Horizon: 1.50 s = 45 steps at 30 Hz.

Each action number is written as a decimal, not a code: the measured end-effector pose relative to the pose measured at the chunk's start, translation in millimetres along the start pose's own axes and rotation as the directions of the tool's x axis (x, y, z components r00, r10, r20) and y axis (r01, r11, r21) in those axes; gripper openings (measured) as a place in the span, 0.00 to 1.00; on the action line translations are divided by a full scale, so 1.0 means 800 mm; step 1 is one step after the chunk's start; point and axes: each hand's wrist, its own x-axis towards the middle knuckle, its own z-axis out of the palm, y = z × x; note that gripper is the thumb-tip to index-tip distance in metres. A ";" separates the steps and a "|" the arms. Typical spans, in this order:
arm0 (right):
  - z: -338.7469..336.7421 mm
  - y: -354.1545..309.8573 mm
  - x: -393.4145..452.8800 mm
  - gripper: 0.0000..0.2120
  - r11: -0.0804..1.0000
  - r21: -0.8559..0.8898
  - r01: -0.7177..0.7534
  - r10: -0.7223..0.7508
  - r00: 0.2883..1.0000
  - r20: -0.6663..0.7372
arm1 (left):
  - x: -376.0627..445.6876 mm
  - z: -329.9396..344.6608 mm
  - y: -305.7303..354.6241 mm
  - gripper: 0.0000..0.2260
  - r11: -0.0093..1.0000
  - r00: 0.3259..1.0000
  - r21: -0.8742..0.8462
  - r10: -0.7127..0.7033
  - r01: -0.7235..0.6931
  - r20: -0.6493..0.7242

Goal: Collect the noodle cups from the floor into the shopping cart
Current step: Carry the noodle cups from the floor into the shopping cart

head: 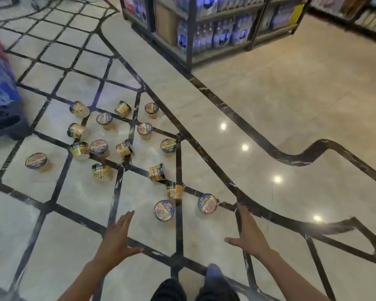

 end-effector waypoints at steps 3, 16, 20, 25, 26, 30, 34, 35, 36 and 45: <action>0.076 0.059 0.101 0.56 0.998 0.053 -0.026 0.026 1.000 -0.002 | 0.076 0.103 -0.040 0.54 0.983 0.991 -0.132 -0.129 0.131 0.021; 0.393 0.280 0.419 0.66 0.875 0.483 0.007 0.125 0.962 -0.242 | 0.322 0.485 -0.208 0.62 0.765 0.881 -0.584 -0.442 0.272 -0.170; 0.429 0.284 0.451 0.64 0.810 0.586 0.029 0.168 0.946 -0.279 | 0.359 0.521 -0.205 0.53 0.667 0.823 -0.689 -0.538 0.283 -0.182; 0.430 0.254 0.460 0.49 0.781 0.622 0.059 0.188 0.927 -0.324 | 0.364 0.504 -0.178 0.48 0.649 0.773 -0.726 -0.574 0.227 -0.271; 0.426 0.246 0.461 0.46 0.781 0.621 0.059 0.180 0.932 -0.315 | 0.364 0.499 -0.174 0.47 0.651 0.781 -0.729 -0.560 0.210 -0.275; 0.385 0.198 0.438 0.51 0.781 0.622 0.053 0.119 0.965 -0.232 | 0.347 0.452 -0.151 0.42 0.645 0.829 -0.745 -0.502 0.169 -0.247; 0.298 0.106 0.383 0.46 0.771 0.637 0.018 0.085 0.988 -0.131 | 0.306 0.342 -0.097 0.42 0.629 0.855 -0.766 -0.464 0.133 -0.232; 0.272 0.079 0.368 0.44 0.765 0.644 0.017 0.071 0.991 -0.111 | 0.295 0.308 -0.082 0.43 0.620 0.855 -0.775 -0.463 0.124 -0.233; 0.246 0.050 0.353 0.43 0.759 0.651 0.021 0.056 0.994 -0.097 | 0.284 0.272 -0.065 0.46 0.605 0.853 -0.788 -0.466 0.113 -0.236; 0.009 -0.251 0.195 0.30 0.697 0.711 0.092 -0.150 0.988 0.020 | 0.133 -0.057 0.067 0.39 0.399 0.690 -0.911 -0.631 -0.103 -0.355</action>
